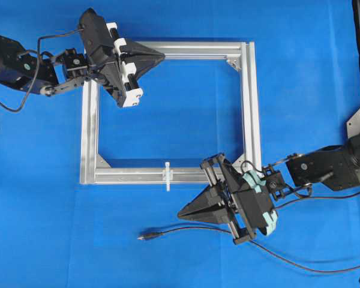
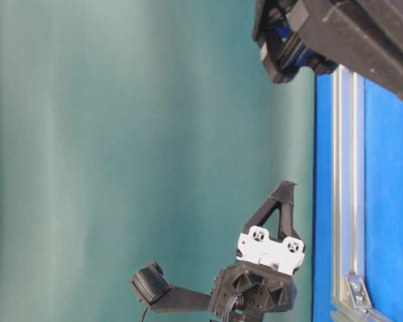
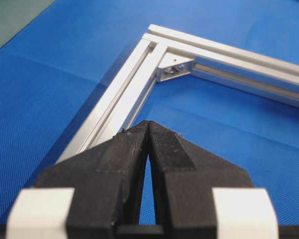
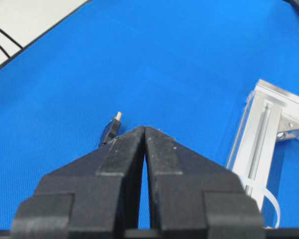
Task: Insert the wire through the string loop located in the center.
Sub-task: 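Lower the open right gripper over the black USB cable's plug end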
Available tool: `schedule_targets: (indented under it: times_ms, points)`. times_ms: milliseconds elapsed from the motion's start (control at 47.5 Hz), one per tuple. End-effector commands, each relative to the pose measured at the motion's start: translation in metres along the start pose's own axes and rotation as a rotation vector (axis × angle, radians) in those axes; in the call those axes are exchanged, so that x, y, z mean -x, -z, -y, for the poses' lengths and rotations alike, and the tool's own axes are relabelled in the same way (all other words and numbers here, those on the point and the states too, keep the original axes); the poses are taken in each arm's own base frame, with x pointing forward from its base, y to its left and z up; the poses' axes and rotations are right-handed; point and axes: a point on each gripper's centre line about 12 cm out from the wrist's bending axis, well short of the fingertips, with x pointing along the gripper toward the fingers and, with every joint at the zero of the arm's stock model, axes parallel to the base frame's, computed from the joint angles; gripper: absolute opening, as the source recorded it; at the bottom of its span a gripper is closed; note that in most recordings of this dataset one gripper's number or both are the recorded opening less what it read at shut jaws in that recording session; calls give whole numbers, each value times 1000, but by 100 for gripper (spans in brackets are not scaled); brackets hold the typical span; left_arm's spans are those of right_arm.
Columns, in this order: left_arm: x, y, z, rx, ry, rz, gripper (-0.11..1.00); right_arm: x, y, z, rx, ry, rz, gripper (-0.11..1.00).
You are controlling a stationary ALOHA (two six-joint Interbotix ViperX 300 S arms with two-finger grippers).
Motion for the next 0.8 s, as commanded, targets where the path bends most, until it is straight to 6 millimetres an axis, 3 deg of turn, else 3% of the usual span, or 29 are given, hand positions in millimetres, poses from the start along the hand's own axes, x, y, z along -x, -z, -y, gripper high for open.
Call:
schedule_targets:
  times_ms: [0,105,526,631,778]
  points:
    - [3,-25,5,-17,25,67,0,0,-22,-1,-1,-2,60,0]
    - [3,-25,5,-18,26,65,0,-2,-22,-1,-2,-1,31,-5]
    - [3,-24,4,-19,24,64,0,-4,-22,-7,-64,-18,4,-3]
    - [4,-23,5,-19,26,56,0,-4,-23,-10,-73,-25,4,9]
    - [4,-23,4,-18,24,56,0,-4,-22,-13,-73,-30,-5,49]
